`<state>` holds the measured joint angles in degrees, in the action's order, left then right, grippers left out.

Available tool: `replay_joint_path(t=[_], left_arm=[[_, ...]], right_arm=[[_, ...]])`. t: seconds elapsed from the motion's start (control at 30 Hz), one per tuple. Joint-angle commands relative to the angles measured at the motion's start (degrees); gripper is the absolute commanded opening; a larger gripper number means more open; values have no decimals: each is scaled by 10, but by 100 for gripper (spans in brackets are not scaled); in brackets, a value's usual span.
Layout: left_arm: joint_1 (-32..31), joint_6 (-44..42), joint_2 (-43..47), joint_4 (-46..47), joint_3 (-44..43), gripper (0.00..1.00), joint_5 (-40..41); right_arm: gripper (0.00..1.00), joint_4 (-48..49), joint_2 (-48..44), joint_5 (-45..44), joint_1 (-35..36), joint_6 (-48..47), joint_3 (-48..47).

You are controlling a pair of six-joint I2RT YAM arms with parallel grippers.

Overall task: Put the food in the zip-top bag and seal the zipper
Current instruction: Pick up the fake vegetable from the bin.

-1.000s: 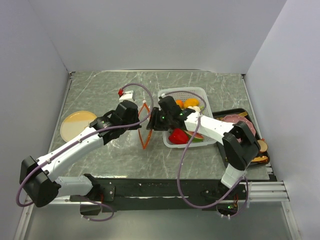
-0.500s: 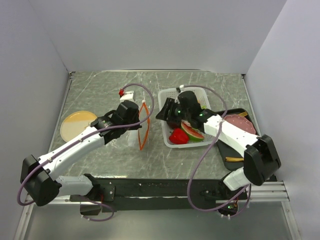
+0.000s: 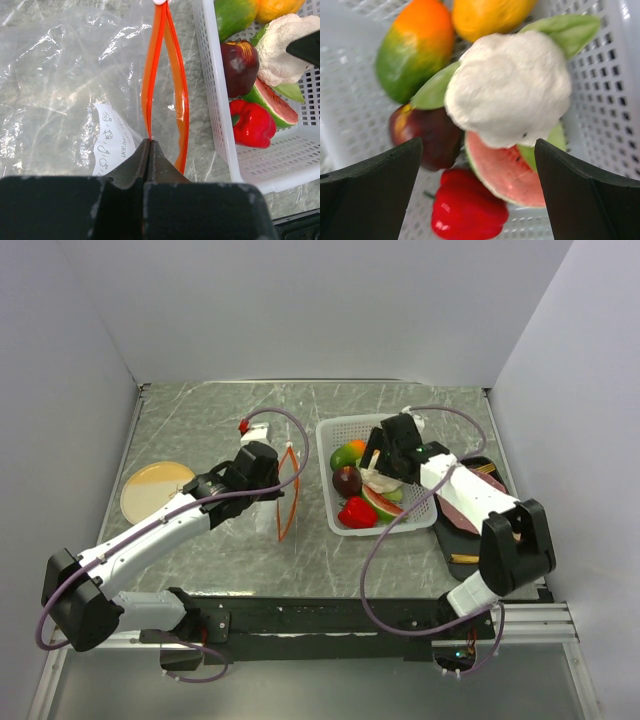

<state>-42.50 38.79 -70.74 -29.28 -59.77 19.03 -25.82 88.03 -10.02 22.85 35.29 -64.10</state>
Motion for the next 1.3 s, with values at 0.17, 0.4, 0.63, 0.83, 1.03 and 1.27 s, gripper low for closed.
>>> replay_joint_path(t=[0.17, 0.4, 0.63, 0.83, 1.03, 1.27], left_arm=[[1, 3, 16, 18, 0, 1, -7], [1, 2, 14, 12, -7, 1, -3], [0, 4, 13, 12, -10, 1, -2], [0, 2, 8, 10, -16, 1, -3], [0, 2, 6, 8, -14, 1, 0], [0, 4, 8, 10, -12, 1, 0]], right_arm=[[100, -43, 80, -71, -16, -5, -85], [100, -29, 109, -42, -18, 9, -74], [84, -20, 120, -4, -19, 6, -61], [47, -11, 113, 6, -20, 5, -43], [10, 4, 75, 14, -19, -2, -25], [0, -10, 13, -11, -19, -14, -21]])
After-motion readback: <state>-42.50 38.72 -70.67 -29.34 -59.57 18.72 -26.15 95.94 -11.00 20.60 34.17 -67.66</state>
